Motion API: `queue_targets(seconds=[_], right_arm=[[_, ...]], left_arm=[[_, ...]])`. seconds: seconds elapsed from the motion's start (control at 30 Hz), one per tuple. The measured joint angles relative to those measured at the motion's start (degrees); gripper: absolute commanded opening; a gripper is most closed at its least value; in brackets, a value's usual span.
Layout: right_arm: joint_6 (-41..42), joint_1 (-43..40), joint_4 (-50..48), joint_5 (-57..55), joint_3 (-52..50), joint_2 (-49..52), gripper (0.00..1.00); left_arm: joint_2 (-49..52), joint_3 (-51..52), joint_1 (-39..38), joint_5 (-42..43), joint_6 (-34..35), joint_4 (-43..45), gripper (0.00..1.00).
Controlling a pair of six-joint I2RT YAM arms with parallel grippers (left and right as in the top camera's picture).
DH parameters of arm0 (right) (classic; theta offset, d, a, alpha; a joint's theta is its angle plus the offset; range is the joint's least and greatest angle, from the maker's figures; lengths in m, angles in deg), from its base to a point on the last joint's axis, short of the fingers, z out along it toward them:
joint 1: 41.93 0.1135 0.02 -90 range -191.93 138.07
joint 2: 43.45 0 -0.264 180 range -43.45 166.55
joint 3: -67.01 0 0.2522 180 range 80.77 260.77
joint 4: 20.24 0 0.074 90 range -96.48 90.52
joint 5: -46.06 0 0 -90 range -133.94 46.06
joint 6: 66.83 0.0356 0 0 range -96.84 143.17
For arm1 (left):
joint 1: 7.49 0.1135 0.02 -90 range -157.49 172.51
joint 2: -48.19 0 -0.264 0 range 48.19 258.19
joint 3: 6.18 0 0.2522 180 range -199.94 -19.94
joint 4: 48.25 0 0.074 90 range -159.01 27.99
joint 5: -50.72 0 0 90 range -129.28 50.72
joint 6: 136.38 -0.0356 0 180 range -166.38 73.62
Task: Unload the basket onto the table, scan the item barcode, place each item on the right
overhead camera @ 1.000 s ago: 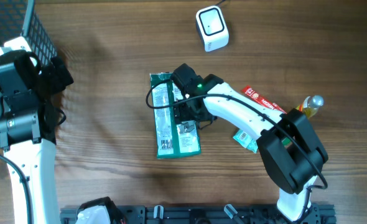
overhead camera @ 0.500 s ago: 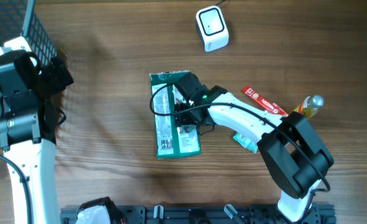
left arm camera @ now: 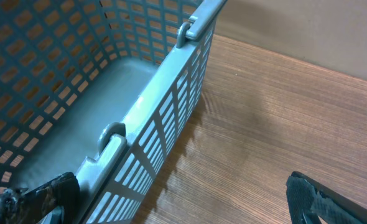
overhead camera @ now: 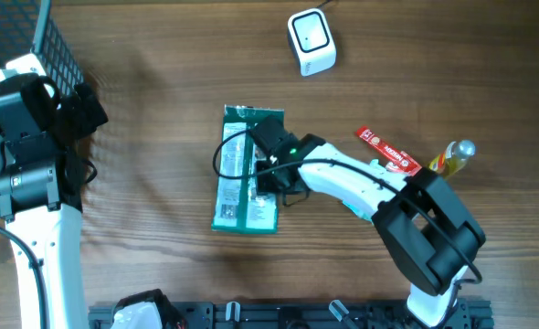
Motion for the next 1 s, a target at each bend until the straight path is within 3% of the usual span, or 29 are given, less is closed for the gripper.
queue_targets(seconds=[0.27,1.0], right_arm=[[1.62,1.22,-0.09,-1.75,-0.39,0.04,0.04],[2.01,1.27,-1.57,-1.79,-0.61,0.04,0.04]], left_arm=[[0.0,0.02,0.0,0.0,0.0,0.02,1.0],[0.0,0.0,0.0,0.0,0.0,0.0,1.0]])
